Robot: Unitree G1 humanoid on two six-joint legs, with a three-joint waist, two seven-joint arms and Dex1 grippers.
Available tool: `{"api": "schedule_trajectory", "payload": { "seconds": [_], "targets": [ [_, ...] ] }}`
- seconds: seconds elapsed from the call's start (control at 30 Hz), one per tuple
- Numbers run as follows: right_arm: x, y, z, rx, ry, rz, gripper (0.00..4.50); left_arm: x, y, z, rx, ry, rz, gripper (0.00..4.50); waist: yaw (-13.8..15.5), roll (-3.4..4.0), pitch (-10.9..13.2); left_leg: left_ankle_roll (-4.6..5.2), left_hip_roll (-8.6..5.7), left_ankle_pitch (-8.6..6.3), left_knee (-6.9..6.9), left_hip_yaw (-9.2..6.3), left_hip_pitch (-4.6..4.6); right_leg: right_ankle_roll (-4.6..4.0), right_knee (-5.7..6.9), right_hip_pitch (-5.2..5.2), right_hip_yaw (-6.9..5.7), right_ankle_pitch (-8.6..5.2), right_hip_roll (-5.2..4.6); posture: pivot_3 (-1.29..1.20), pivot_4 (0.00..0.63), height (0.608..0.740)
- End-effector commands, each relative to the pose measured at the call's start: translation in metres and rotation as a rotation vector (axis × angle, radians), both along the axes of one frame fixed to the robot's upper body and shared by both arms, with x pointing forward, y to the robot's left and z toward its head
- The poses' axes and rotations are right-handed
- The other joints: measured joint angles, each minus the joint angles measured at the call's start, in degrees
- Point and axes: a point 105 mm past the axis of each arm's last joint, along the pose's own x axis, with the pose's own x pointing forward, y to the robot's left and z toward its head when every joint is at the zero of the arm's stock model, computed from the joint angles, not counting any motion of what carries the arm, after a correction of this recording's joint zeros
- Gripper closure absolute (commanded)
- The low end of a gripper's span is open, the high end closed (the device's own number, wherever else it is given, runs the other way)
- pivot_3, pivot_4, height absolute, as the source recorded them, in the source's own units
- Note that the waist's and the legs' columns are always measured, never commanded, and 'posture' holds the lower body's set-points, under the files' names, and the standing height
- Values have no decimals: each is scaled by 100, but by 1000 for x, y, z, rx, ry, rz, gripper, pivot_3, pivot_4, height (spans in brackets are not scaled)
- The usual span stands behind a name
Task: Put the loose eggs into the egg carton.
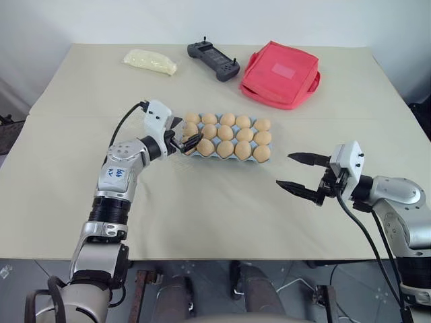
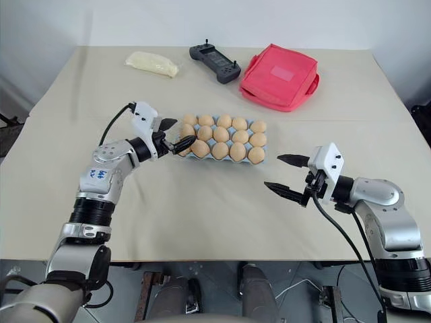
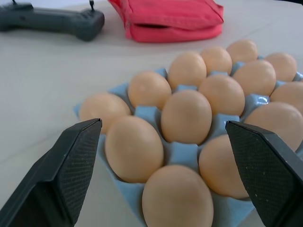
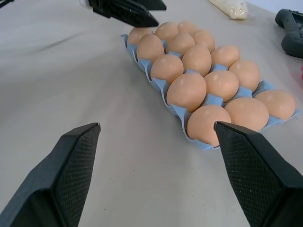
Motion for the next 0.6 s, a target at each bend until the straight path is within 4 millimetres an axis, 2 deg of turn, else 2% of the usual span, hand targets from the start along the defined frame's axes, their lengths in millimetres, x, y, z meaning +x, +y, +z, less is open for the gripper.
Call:
{"api": "schedule_trajectory", "payload": {
  "seconds": [0.03,0.2,0.3,0.6],
  "targets": [
    [1,-9,16,10,-64,-11,466,-19,20,22,-27,-57,-42,45,-11,0,0,-1,1,0,-1,0,2,0,2,0,0,0,1,0,150,740],
    [6,-17,16,-2,-63,-19,466,-40,58,8,64,-3,-36,45,4,0,0,-3,4,1,-1,2,5,-2,7,-1,-1,-1,3,0,150,740],
    [10,-19,14,6,-58,-25,466,-51,71,2,76,25,-37,45,7,0,0,1,2,0,4,2,4,-2,7,0,1,-1,-2,0,150,740],
    [17,-21,8,26,-48,-31,466,-62,84,-4,60,49,-21,45,17,0,0,14,1,-6,3,-2,1,-3,6,0,-1,-1,-4,0,150,740]
  ]
}}
